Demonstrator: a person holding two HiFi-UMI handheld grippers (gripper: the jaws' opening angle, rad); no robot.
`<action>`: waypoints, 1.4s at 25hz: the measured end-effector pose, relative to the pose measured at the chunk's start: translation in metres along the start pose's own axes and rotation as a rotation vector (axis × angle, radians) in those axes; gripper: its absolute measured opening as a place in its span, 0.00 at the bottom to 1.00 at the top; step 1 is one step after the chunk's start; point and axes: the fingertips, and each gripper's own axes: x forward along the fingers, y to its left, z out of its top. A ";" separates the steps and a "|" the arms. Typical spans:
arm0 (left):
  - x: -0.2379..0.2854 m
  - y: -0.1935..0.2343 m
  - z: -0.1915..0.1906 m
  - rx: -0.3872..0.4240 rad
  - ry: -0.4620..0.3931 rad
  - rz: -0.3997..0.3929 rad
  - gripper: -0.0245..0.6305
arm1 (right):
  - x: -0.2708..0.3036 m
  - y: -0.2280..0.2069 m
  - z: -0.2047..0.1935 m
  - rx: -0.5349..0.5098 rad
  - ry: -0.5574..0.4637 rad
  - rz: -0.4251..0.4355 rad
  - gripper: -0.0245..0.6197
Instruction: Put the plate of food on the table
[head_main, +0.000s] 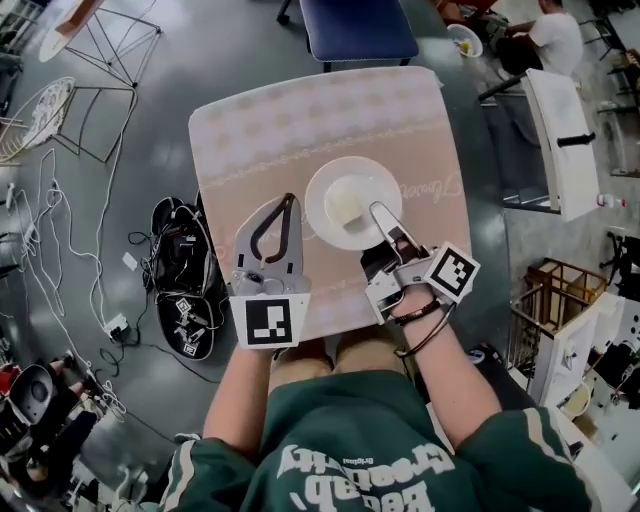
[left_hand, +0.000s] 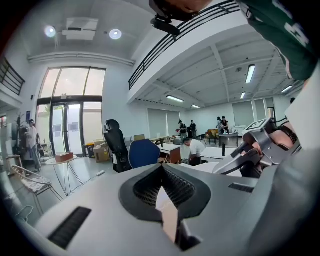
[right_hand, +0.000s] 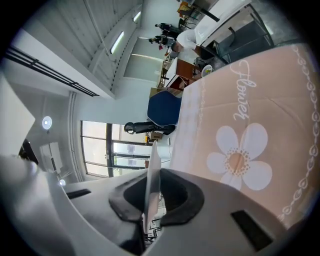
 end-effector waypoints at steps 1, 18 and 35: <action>0.004 0.000 -0.006 0.008 0.004 0.003 0.05 | 0.004 -0.007 0.000 0.012 0.008 -0.009 0.09; 0.050 0.000 -0.061 -0.006 0.098 0.003 0.05 | 0.057 -0.078 0.013 0.060 0.065 -0.136 0.09; 0.078 0.002 -0.078 -0.066 0.116 0.007 0.05 | 0.082 -0.112 0.018 0.091 0.069 -0.259 0.09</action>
